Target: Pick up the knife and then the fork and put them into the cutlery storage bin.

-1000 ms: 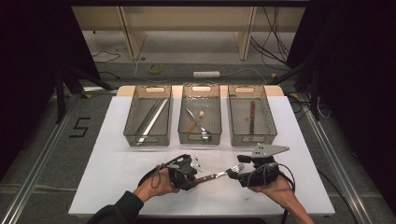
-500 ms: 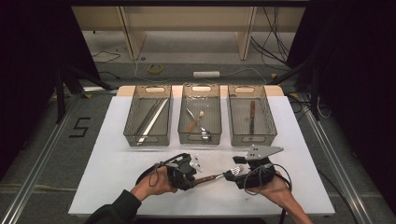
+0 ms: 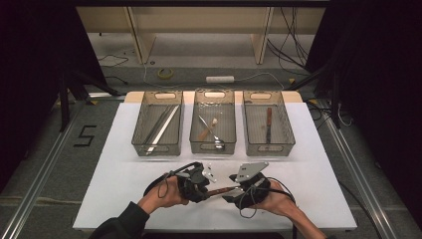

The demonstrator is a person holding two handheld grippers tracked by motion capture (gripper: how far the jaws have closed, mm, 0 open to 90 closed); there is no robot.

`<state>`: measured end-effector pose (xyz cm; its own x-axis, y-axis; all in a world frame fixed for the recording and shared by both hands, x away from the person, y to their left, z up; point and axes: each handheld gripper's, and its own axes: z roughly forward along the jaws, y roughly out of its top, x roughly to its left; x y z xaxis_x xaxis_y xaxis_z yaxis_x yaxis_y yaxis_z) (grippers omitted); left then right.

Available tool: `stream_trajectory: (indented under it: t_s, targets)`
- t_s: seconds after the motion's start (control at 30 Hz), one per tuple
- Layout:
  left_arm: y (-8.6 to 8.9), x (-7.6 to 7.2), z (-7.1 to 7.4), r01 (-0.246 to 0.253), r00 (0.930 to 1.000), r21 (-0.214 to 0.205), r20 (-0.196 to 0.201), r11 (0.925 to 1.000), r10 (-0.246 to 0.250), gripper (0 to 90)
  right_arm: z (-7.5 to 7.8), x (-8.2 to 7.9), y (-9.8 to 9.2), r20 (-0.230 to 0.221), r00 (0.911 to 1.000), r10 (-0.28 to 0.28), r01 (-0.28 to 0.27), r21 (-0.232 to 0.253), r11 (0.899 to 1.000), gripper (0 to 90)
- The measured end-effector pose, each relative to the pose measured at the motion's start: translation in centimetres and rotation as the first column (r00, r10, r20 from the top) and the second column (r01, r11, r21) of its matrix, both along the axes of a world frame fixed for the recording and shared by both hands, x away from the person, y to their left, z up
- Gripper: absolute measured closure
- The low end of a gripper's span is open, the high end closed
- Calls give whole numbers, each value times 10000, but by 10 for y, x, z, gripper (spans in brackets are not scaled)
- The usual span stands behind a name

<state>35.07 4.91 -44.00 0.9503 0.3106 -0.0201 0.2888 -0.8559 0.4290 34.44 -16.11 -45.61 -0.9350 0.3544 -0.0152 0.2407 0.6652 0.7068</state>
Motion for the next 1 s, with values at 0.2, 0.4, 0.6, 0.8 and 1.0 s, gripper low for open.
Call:
stream_trajectory:
  t_s: [0.2, 0.4, 0.6, 0.8, 1.0]
  targets:
    - [-1, -2, 3, 45, 10000, -18, -8, 10000, -45, 745, -12, 8, 13, 191, 9989, 428, -414, -715, 9966, 348]
    - [-2, -3, 4, 94, 9999, 24, 65, 10000, -94, 745, -18, 11, 18, 165, 9954, 939, -909, -1315, 9871, 429]
    - [-2, -3, 5, 139, 9999, 91, 96, 9999, -140, 745, -16, 8, 23, 472, 9925, 1131, -1039, -1653, 9807, 537]
    - [-2, -4, 5, 121, 9999, 14, 110, 9999, -121, 744, -17, 7, 25, 632, 9879, 1420, -1274, -1938, 9727, 639]
    - [-1, -4, 8, 286, 9991, -102, 316, 9995, -283, 744, -14, 4, 26, 1142, 9753, 1891, -1573, -2416, 9575, 693]
